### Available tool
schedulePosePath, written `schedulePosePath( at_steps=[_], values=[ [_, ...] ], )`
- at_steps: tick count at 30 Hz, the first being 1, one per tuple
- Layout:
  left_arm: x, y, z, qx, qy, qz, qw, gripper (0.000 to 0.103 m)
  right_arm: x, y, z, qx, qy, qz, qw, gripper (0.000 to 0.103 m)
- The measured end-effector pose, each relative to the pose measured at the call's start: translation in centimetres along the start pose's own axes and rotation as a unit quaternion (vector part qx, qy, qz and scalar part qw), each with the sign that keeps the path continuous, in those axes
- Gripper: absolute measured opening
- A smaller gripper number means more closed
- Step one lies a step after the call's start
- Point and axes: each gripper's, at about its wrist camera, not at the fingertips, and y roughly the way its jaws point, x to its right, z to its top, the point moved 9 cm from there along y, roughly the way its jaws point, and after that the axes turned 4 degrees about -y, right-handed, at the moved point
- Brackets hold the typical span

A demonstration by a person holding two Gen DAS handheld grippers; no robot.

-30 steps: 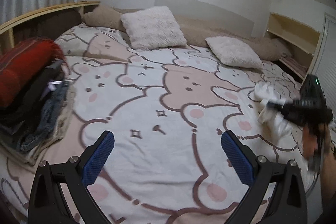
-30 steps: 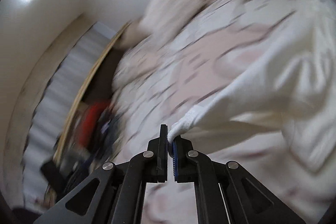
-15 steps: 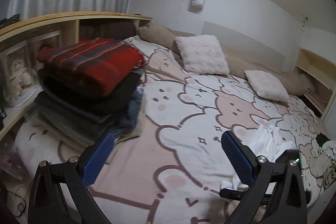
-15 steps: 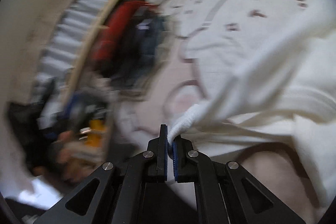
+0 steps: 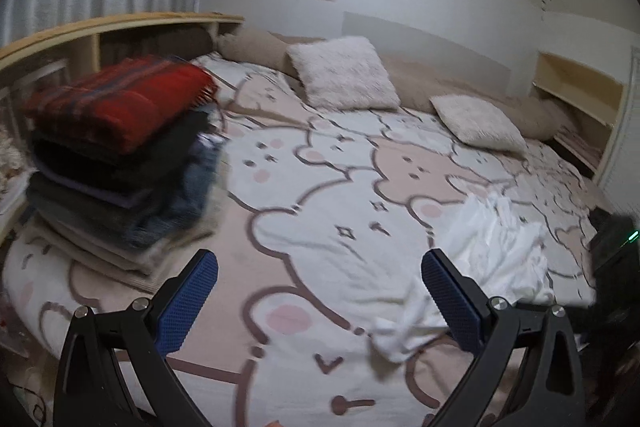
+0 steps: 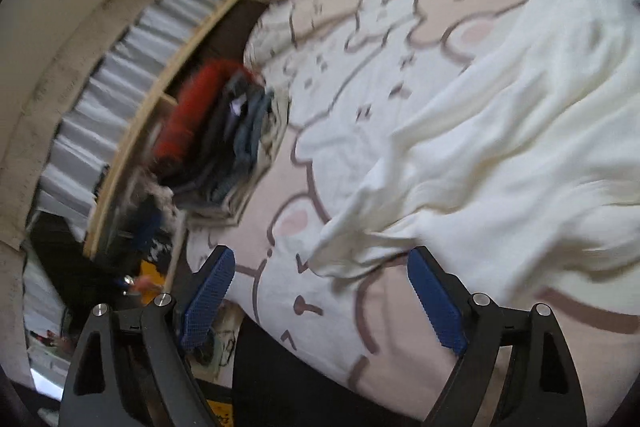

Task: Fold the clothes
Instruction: 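Drag the white T-shirt with the right tool onto the bed center, then grasp the T-shirt hem with the left tool while the right tool holds another edge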

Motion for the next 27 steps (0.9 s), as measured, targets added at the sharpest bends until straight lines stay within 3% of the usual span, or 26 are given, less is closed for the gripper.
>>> schedulePosePath(
  at_steps=[5, 7, 18, 19, 20, 24, 27],
  values=[
    [2.0, 2.2, -1.9, -0.031, 0.016, -0.018, 0.9992, 0.103, 2.9, -4.3, -0.1, 0.028, -0.008, -0.036, 0.999, 0.088],
    [2.3, 2.6, -2.4, -0.039, 0.016, -0.020, 0.9989, 0.103, 3.8, -4.2, -0.9, 0.023, -0.008, -0.046, 0.999, 0.080],
    [0.9, 3.0, -2.8, -0.052, -0.004, -0.011, 0.9986, 0.103, 4.9, 1.0, -2.3, -0.018, -0.045, -0.060, 0.997, 0.075],
    [0.7, 3.0, -2.8, -0.053, -0.007, -0.010, 0.9985, 0.103, 5.0, 1.4, -2.3, -0.020, -0.045, -0.061, 0.997, 0.072],
    [0.5, 3.0, -2.9, -0.055, -0.011, -0.009, 0.9984, 0.103, 4.8, 1.8, -2.3, -0.023, -0.046, -0.054, 0.997, 0.063],
    [0.3, 3.1, -2.9, -0.056, -0.016, -0.008, 0.9983, 0.103, 3.5, 2.7, -2.5, -0.032, -0.061, -0.031, 0.997, 0.051],
    [0.4, 3.1, -2.8, -0.053, -0.012, -0.007, 0.9985, 0.103, 2.5, 3.4, -2.6, -0.038, -0.094, -0.048, 0.994, 0.041]
  ],
)
